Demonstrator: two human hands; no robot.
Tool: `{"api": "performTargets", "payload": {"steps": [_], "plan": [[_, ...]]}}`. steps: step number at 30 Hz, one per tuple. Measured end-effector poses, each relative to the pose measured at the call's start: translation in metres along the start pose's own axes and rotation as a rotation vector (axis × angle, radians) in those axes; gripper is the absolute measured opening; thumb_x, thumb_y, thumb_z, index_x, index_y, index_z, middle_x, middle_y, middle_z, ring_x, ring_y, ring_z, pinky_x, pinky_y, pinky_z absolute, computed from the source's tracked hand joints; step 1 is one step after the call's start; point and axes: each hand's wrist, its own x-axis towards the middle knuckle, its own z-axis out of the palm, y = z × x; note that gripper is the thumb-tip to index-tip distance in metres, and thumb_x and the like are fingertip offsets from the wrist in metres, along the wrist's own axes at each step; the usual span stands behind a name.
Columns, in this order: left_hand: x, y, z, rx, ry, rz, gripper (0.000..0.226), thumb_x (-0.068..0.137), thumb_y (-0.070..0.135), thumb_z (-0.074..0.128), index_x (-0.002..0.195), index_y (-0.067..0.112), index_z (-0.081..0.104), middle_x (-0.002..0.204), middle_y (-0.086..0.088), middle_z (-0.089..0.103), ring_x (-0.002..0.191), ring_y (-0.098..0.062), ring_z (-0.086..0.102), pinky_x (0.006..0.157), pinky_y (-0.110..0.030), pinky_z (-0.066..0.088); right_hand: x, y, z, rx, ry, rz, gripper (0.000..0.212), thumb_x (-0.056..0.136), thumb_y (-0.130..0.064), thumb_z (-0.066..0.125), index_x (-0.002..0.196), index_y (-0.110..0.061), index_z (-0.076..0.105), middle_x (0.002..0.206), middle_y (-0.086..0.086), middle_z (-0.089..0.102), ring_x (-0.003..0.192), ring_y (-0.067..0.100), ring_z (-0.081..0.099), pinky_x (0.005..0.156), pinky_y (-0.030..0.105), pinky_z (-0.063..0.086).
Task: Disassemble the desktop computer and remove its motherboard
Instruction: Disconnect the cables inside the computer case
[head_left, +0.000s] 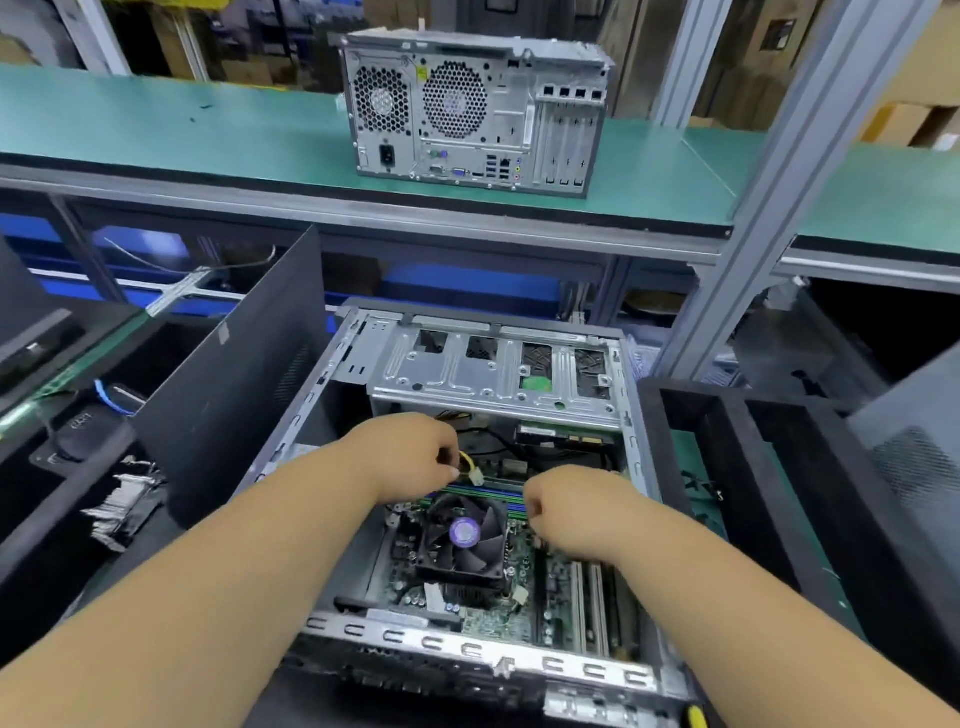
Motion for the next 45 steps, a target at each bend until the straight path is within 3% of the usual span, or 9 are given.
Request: {"api": "performTargets", "payload": {"steps": [11,15,18,23,29,33,40,43,45], "plan": [[0.005,0.0,0.01,0.091,-0.024,0.128,0.009,0.086,0.038,0.048,0.087,0.035,0.057,0.091,0.012,0.06,0.085,-0.016,0.056,0.066,-0.029,0.041,0.001,-0.015,0.0,0.233,0.163,0.083,0.012,0.091,-0.021,0.051,0.089,-0.024,0.062,0.085,-0.004,0.062,0.078,0.019,0.058,0.065,0.03,0.045],[0.003,0.001,0.01,0.135,-0.072,0.143,0.011,0.083,0.034,0.049,0.087,0.032,0.059,0.089,0.01,0.062,0.083,-0.018,0.058,0.066,-0.03,0.045,0.0,-0.022,0.013,0.003,-0.254,0.102,0.024,0.093,-0.01,0.047,0.108,-0.006,0.065,0.108,0.011,0.065,0.095,0.026,0.061,0.076,0.032,0.048],[0.002,0.002,0.009,0.141,-0.076,0.14,0.013,0.084,0.032,0.048,0.089,0.033,0.059,0.089,0.012,0.06,0.083,-0.017,0.057,0.064,-0.03,0.043,0.003,-0.025,0.016,-0.089,-0.475,0.069,0.026,0.091,-0.006,0.052,0.114,-0.002,0.064,0.115,0.014,0.065,0.086,0.022,0.056,0.075,0.034,0.05],[0.002,0.003,0.003,0.042,-0.055,0.105,0.032,0.082,0.009,0.046,0.092,0.033,0.064,0.093,0.014,0.059,0.086,-0.015,0.057,0.064,-0.027,0.043,0.01,-0.023,0.015,0.082,-0.444,0.09,0.024,0.086,-0.006,0.063,0.11,-0.01,0.068,0.104,0.009,0.07,0.078,0.018,0.057,0.071,0.03,0.05],[0.003,0.001,0.003,0.022,-0.09,0.1,0.038,0.078,0.004,0.046,0.091,0.034,0.065,0.091,0.017,0.062,0.085,-0.01,0.058,0.061,-0.025,0.041,0.011,-0.018,0.014,0.272,-0.521,0.119,0.024,0.085,0.0,0.063,0.098,-0.015,0.078,0.061,-0.015,0.065,0.059,0.005,0.056,0.066,0.021,0.048],[0.006,-0.001,0.006,0.013,-0.087,0.095,0.028,0.085,0.012,0.048,0.09,0.035,0.064,0.079,0.019,0.056,0.071,-0.001,0.051,0.052,-0.022,0.032,0.008,-0.016,0.008,0.273,-0.515,0.121,0.037,0.084,0.007,0.044,0.091,-0.009,0.077,0.067,-0.004,0.066,0.06,0.009,0.053,0.058,0.02,0.042],[0.007,-0.002,0.008,0.008,-0.064,0.086,0.024,0.086,0.017,0.046,0.087,0.035,0.062,0.078,0.018,0.054,0.069,0.001,0.048,0.051,-0.023,0.031,0.018,-0.01,0.001,0.067,-0.253,0.085,0.028,0.09,0.004,0.049,0.107,-0.003,0.07,0.073,-0.006,0.056,0.056,0.004,0.044,0.041,0.007,0.034],[0.007,-0.001,0.007,0.019,-0.063,0.084,0.025,0.086,0.017,0.045,0.088,0.033,0.063,0.084,0.015,0.058,0.075,-0.007,0.052,0.052,-0.023,0.032,0.02,-0.009,0.008,-0.026,-0.263,0.107,0.028,0.089,0.001,0.046,0.105,-0.001,0.07,0.097,0.009,0.068,0.073,0.02,0.055,0.059,0.024,0.04],[0.006,0.0,0.006,0.032,-0.062,0.082,0.025,0.087,0.017,0.044,0.09,0.032,0.063,0.091,0.012,0.06,0.08,-0.012,0.055,0.053,-0.024,0.033,0.018,-0.01,0.014,-0.081,-0.291,0.124,0.022,0.089,-0.002,0.046,0.092,-0.001,0.068,0.087,0.013,0.065,0.069,0.022,0.049,0.057,0.027,0.037]]}}
